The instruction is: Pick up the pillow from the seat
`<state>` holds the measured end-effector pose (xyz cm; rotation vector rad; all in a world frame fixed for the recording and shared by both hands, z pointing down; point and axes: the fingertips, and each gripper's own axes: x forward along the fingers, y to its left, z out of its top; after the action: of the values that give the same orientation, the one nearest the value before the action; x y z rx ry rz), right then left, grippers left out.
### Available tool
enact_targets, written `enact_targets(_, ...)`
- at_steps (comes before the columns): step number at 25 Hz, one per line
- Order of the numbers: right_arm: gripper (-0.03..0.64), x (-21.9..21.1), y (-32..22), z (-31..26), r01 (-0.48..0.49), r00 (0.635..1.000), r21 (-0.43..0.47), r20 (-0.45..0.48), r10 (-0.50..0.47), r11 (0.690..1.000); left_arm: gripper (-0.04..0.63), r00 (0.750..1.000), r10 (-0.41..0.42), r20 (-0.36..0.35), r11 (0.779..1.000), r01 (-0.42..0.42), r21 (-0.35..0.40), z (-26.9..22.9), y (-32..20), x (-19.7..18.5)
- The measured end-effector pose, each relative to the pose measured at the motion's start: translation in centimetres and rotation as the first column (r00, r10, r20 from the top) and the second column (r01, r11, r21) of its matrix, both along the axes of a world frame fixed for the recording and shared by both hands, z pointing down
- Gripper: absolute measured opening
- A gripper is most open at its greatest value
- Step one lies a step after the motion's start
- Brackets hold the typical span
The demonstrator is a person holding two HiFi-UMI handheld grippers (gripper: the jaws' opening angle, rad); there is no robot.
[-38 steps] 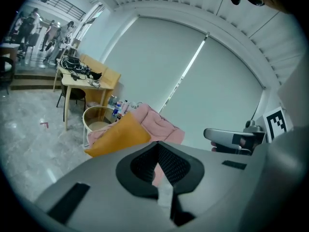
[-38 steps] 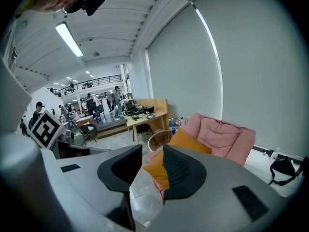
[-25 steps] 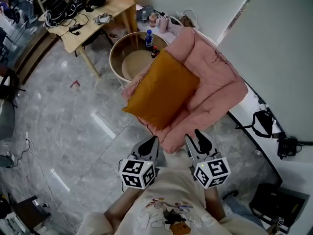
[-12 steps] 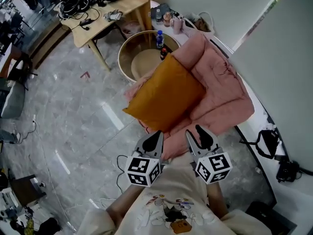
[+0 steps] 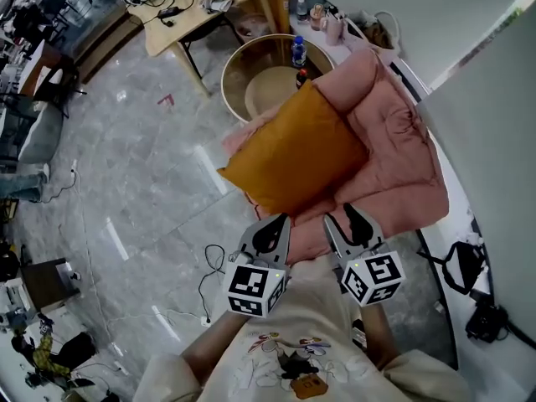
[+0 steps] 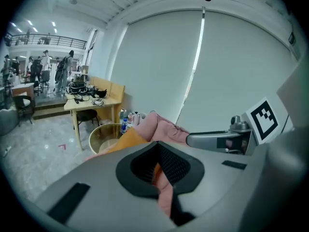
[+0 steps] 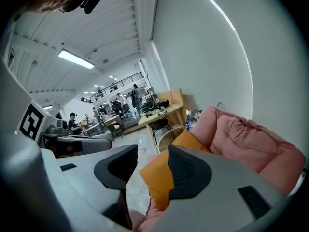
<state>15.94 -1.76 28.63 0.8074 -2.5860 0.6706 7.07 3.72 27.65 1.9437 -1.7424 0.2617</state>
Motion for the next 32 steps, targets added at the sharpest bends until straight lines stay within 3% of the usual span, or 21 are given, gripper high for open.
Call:
enact_targets(7, 0.226, -1.6, -2.5, 0.3, 0.035, 0.999, 0.029, -0.015, -0.034, 0.999, 0.003, 0.999, -0.037, -0.03, 0.999, 0.037, 0.006, 0.6, -2.4, -1.1)
enact_targets(14, 0.247, -2.7, -5.3, 1.8, 0.038, 0.998, 0.042, -0.058, -0.035, 0.998, 0.003, 0.999, 0.001, -0.048, 1.0, -0.002, -0.014, 2.4, -5.1, -1.6)
enact_targets(24, 0.265, -7.0, -10.5, 4.5, 0.018, 0.995, 0.037, -0.103, -0.014, 0.999, 0.003, 0.996, 0.035, -0.083, 0.997, -0.04, -0.067, 6.3, -9.6, -5.5)
enact_targets(32, 0.279, -10.1, -13.5, 7.6, 0.055, 0.987, 0.057, -0.154, -0.046, 0.997, 0.003, 0.995, 0.011, -0.097, 0.995, -0.02, -0.094, 10.4, -13.4, -8.9)
